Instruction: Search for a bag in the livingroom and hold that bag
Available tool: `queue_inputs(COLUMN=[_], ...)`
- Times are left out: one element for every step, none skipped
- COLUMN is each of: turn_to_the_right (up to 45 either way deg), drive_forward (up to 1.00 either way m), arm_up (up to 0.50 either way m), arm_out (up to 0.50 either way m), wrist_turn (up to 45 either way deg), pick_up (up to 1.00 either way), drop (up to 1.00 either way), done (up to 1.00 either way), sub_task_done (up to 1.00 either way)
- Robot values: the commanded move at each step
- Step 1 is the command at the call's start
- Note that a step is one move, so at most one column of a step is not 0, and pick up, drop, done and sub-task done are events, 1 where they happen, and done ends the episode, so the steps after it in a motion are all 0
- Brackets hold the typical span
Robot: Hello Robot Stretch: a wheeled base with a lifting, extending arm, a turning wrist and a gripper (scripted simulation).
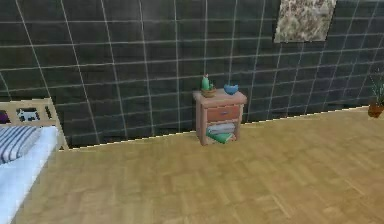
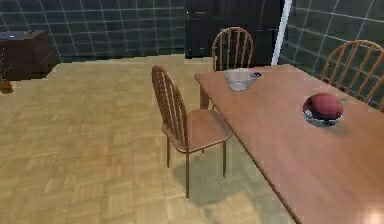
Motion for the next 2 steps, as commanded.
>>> queue_inputs(turn_to_the_right=[42.0,0.0], drive_forward=[0.00,0.75], arm_up=[0.00,0.00], arm_out=[0.00,0.00], wrist_turn=[0.0,0.0], pick_up=[0.00,0.00], drop=[0.00,0.00], done=[0.00,0.00], sub_task_done=[0.00,0.00])
